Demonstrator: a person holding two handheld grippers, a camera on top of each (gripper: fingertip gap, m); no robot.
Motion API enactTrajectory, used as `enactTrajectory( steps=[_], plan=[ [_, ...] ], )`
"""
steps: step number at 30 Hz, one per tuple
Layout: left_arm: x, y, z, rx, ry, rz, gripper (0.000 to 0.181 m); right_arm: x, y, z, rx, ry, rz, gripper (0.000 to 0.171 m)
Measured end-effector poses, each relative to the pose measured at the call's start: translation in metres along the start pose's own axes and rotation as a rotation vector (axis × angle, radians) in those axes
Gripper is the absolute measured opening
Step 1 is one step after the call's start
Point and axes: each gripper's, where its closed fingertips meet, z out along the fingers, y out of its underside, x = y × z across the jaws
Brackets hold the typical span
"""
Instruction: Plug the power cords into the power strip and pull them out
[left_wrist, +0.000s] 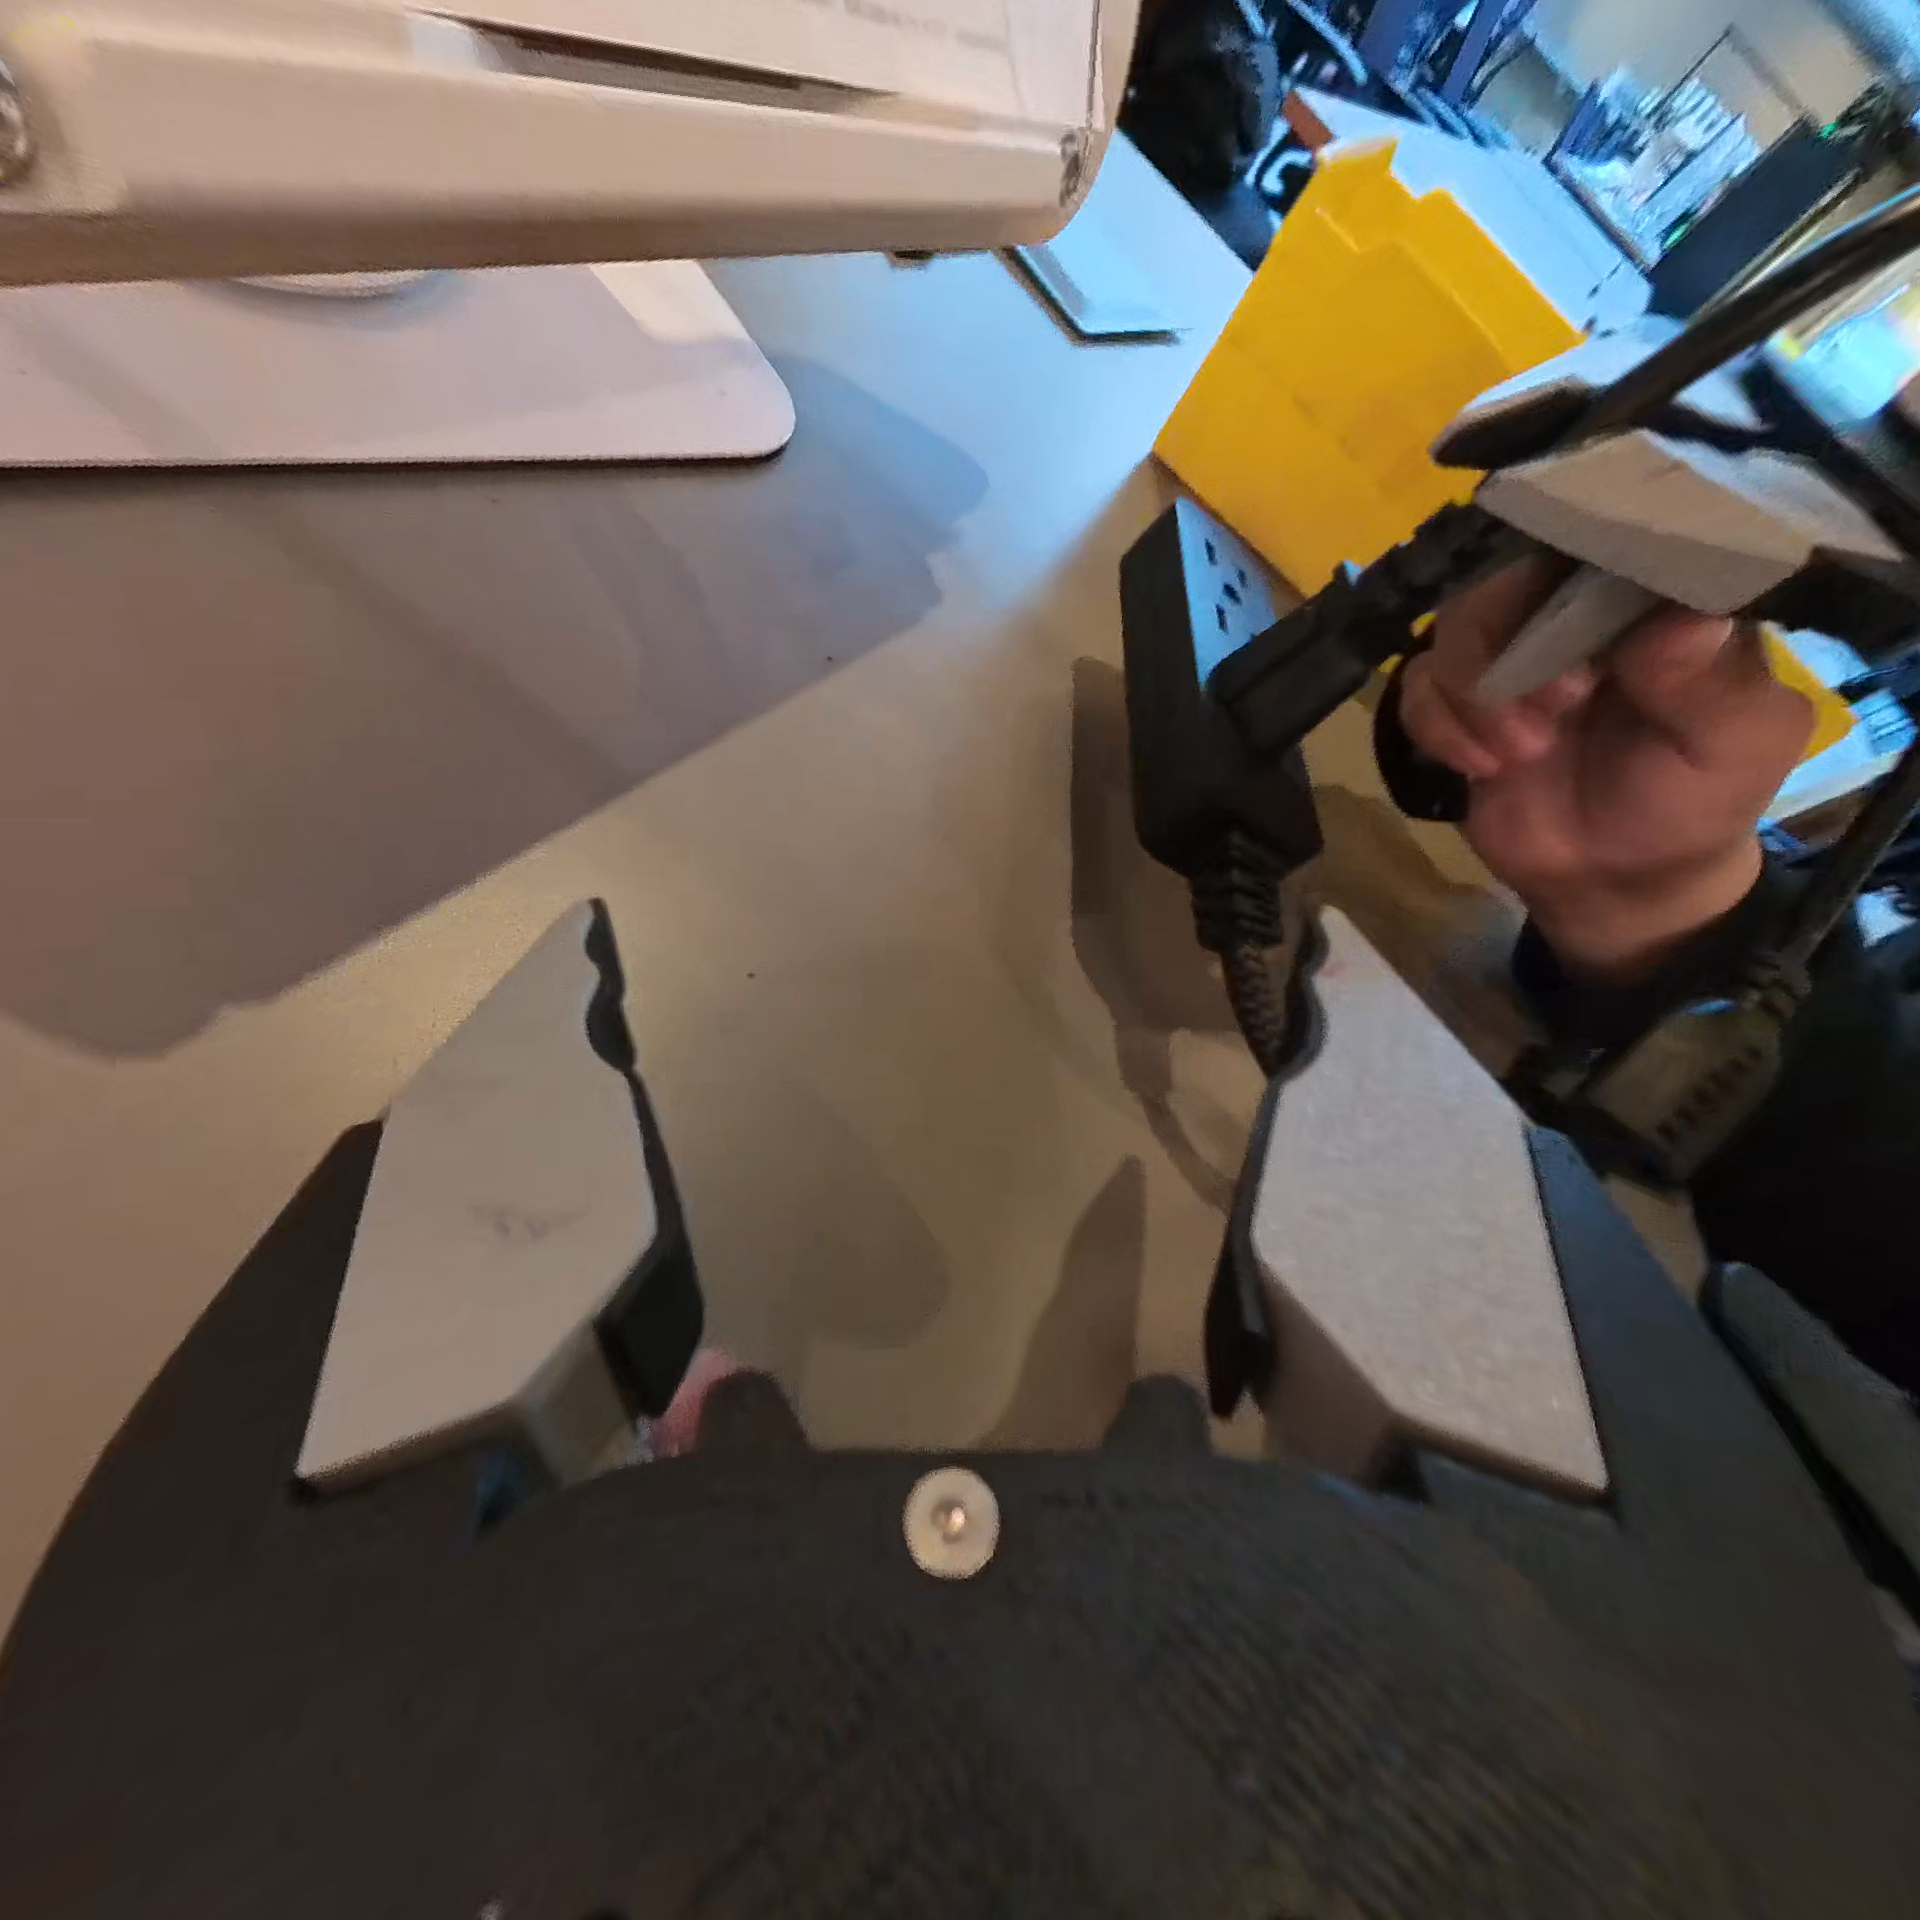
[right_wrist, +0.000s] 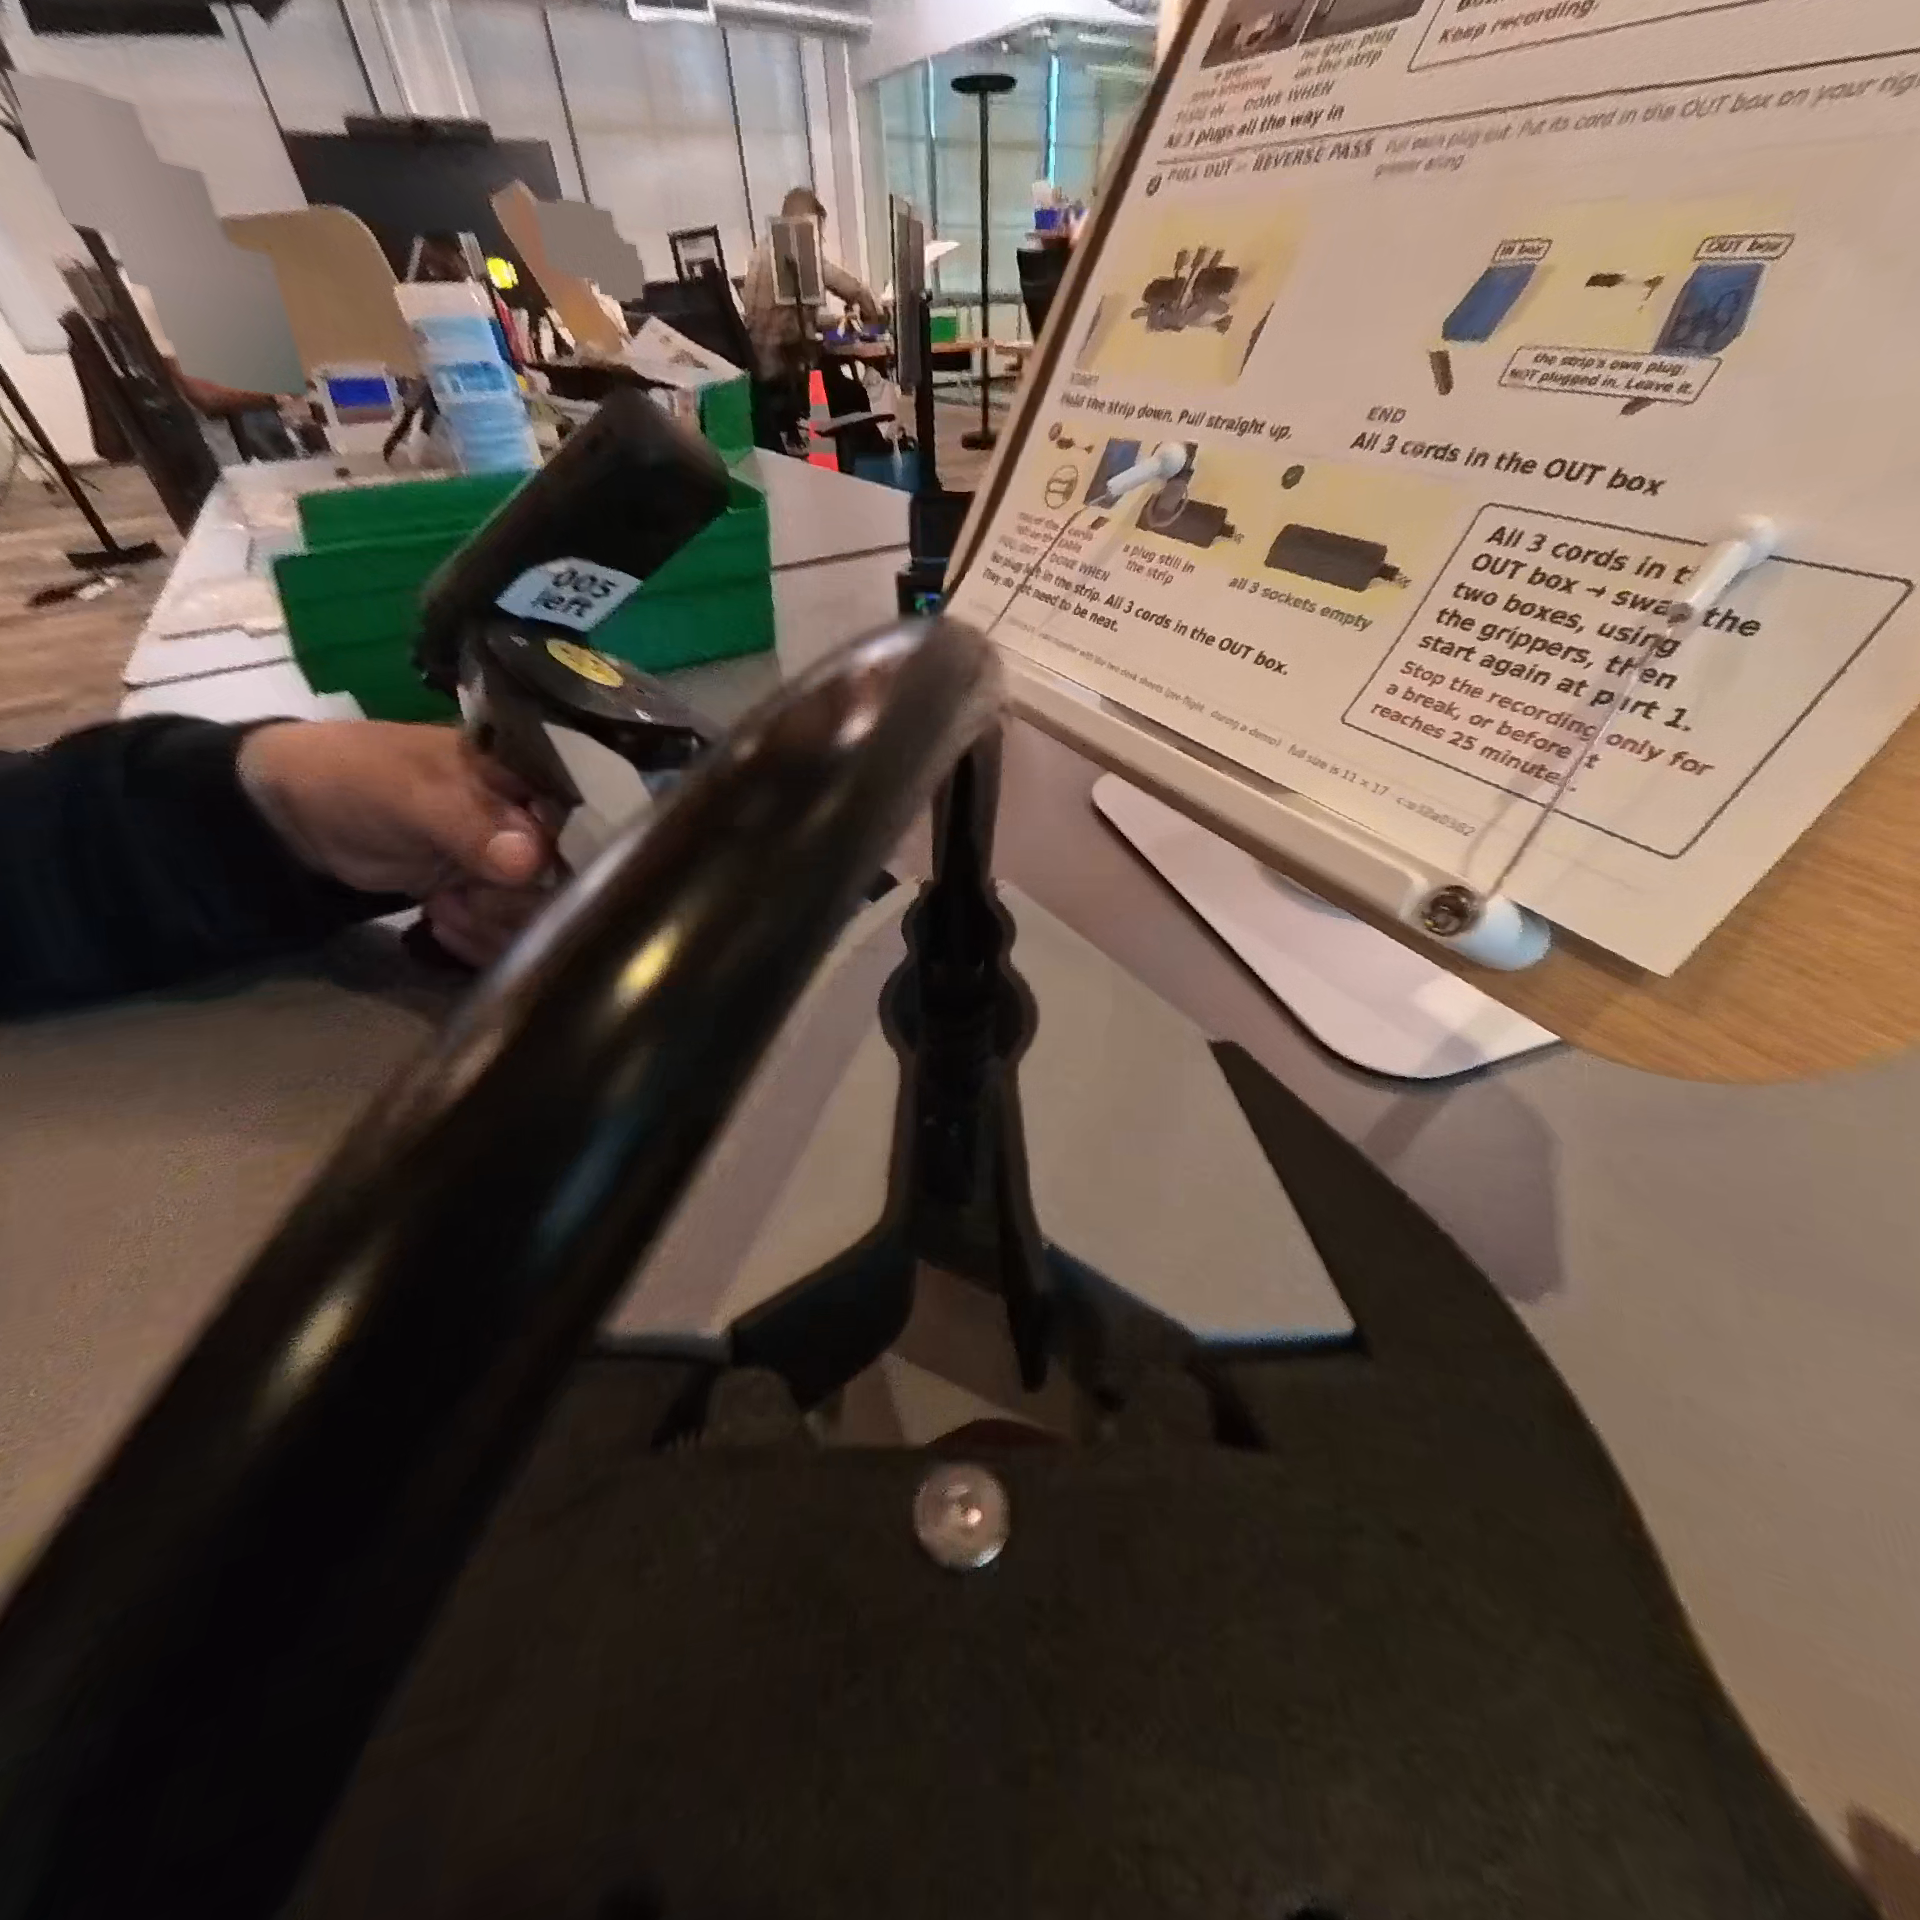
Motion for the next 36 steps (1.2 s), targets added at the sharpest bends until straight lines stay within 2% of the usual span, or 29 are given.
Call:
enactTrajectory(
  steps=[2,5,6,10,12,15,18,21,25,28,31,36],
  plan=[
    [-0.001,-0.001,0.001,0.005,-0.028,0.032,0.137,0.003,0.008,0.002,-0.064,0.029,-0.043,0.004],
    [-0.002,0.005,0.001,-0.036,-0.055,0.102,0.132,0.002,0.021,0.006,-0.128,0.006,-0.012,0.011],
    [-0.002,0.006,0.001,-0.039,-0.058,0.115,0.131,0.001,0.023,0.007,-0.133,-0.019,0.015,0.008],
    [0.003,0.012,-0.002,-0.08,-0.053,0.227,0.105,0.001,0.034,0.008,-0.186,-0.057,0.103,0.011],
    [-0.003,0.009,-0.004,-0.066,-0.108,0.255,0.115,0.005,0.041,0.009,-0.225,-0.041,0.122,0.023],
    [-0.013,0.0,-0.008,-0.032,-0.167,0.265,0.125,0.007,0.042,0.004,-0.249,-0.033,0.124,0.028],
    [-0.009,0.004,-0.012,-0.059,-0.133,0.273,0.119,0.009,0.044,-0.009,-0.28,0.004,0.137,0.035],
    [0.004,0.001,-0.016,-0.035,-0.027,0.222,0.107,0.014,0.047,-0.027,-0.283,0.075,0.143,0.035],
    [-0.002,-0.007,-0.022,0.009,-0.027,0.178,0.114,0.018,0.061,-0.052,-0.376,0.213,0.175,0.046],
    [-0.01,-0.004,-0.023,-0.011,-0.072,0.199,0.121,0.016,0.083,-0.08,-0.488,0.357,0.201,0.047],
    [-0.001,-0.001,-0.024,-0.038,-0.041,0.239,0.114,0.009,0.096,-0.108,-0.564,0.482,0.195,0.047],
    [0.001,-0.001,-0.027,-0.045,-0.062,0.32,0.11,0.018,0.058,-0.165,-0.59,0.78,0.081,0.053]
  ],
)
